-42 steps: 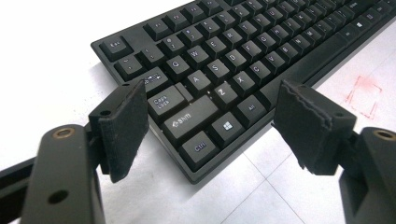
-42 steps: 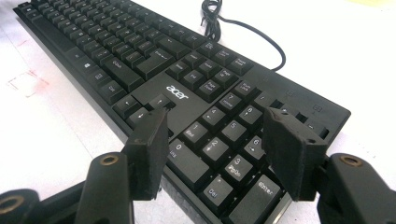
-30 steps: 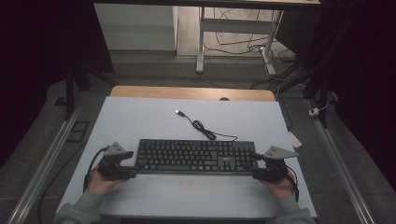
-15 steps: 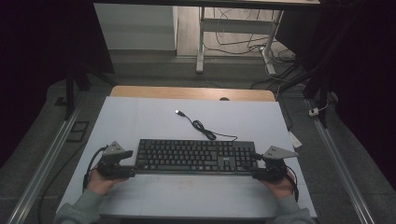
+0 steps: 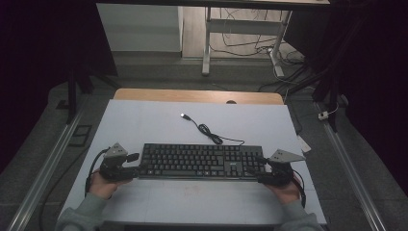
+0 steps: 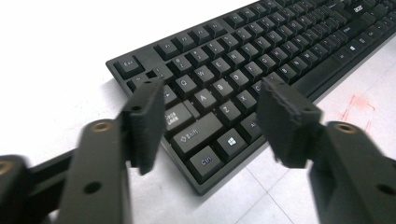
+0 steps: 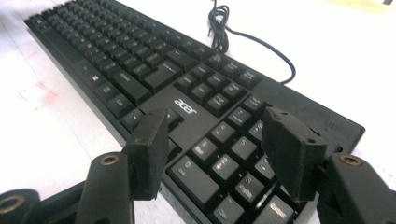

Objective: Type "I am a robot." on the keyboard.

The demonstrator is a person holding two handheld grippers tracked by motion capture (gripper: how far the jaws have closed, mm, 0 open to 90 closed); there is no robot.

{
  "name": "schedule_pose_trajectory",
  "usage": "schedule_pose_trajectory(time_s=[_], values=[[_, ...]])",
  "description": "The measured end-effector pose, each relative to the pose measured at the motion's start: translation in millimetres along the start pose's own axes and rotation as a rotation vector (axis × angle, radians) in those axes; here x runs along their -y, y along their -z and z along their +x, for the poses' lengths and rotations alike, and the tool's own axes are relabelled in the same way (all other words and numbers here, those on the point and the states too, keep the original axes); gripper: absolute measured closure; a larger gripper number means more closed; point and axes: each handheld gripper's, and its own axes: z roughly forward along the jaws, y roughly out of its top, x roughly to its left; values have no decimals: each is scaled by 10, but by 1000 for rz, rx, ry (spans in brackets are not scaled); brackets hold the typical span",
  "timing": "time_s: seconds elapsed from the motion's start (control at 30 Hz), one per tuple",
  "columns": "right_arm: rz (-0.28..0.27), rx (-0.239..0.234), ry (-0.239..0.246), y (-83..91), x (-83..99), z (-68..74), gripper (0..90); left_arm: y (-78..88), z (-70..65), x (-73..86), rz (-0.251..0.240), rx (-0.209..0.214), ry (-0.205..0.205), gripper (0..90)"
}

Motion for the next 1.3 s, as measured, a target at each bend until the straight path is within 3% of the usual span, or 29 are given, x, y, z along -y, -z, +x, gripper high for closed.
schedule_pose_trajectory(time_s=[0.17,0.47,0.5,0.57,0.83,1.0,1.3], values=[[-18,-21,-17,-36,-50,15,422,-33,6,-10,1,-6,-7,534],[-19,-42,-15,-187,-153,109,424,-75,13,-15,12,-10,-31,822],[-19,-42,-15,-187,-153,109,424,-84,13,-15,17,-11,-35,822],[-34,-79,-21,-256,-200,143,424,-105,12,-14,27,-5,-35,883],[-41,-126,-17,-422,-334,259,428,-149,-11,-13,51,-5,-51,890],[-33,-117,-15,-498,-390,310,447,-164,-15,-9,54,-4,-56,890],[-11,-122,-14,-666,-504,419,640,-182,-16,-4,56,-6,-51,887]])
